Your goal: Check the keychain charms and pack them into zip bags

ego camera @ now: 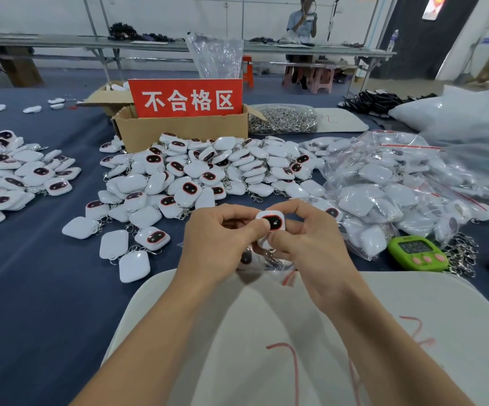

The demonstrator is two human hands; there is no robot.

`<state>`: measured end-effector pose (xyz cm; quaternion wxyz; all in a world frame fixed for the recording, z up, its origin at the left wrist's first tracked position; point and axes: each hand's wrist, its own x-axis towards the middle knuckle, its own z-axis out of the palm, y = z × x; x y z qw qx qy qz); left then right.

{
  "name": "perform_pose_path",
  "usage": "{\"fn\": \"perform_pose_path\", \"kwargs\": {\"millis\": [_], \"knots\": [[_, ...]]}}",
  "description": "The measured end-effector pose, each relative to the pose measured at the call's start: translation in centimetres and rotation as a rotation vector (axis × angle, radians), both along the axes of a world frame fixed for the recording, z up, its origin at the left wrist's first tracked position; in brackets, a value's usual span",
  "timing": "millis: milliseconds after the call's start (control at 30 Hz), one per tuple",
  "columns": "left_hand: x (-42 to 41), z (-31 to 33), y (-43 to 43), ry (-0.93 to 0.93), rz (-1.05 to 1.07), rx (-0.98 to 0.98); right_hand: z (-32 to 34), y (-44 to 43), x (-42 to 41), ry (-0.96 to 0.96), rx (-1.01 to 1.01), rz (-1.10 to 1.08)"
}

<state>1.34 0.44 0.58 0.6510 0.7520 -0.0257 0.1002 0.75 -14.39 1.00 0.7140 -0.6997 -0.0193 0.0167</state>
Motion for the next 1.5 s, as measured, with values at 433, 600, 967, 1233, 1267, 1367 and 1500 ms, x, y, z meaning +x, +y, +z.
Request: {"fn": "perform_pose_path", "kwargs": {"millis": [433,600,967,1233,1267,1367,1500], "knots": [[0.2,0.5,0.1,0.205,0.036,-0.245,0.7,-0.7,0.1,0.100,0.432,0.138],[0.3,0.4,0.1,0.212,0.028,-0.250,0.9,-1.1,0.1,0.133,0.537,0.194],[-0.2,1.0,0.1,0.226,0.003,-0.315,1.1,-1.2,0.0,0.072,0.436,0.177],[-0.4,1.2,0.3,0.165,-0.058,-0.356,1.1,-1.3,0.1,0.067,0.462,0.198],[-0.5,1.2,0.4,0.150,-0.078,-0.366,1.1,-1.3,0.1,0.076,0.463,0.199],[-0.6,1.2,0.5,0.123,-0.140,-0.367,0.9,-1.1,0.2,0.072,0.412,0.145],[-0.6,1.1,0.3,0.052,-0.140,-0.273,0.6,-0.8,0.0,-0.091,0.097,-0.062]]}}
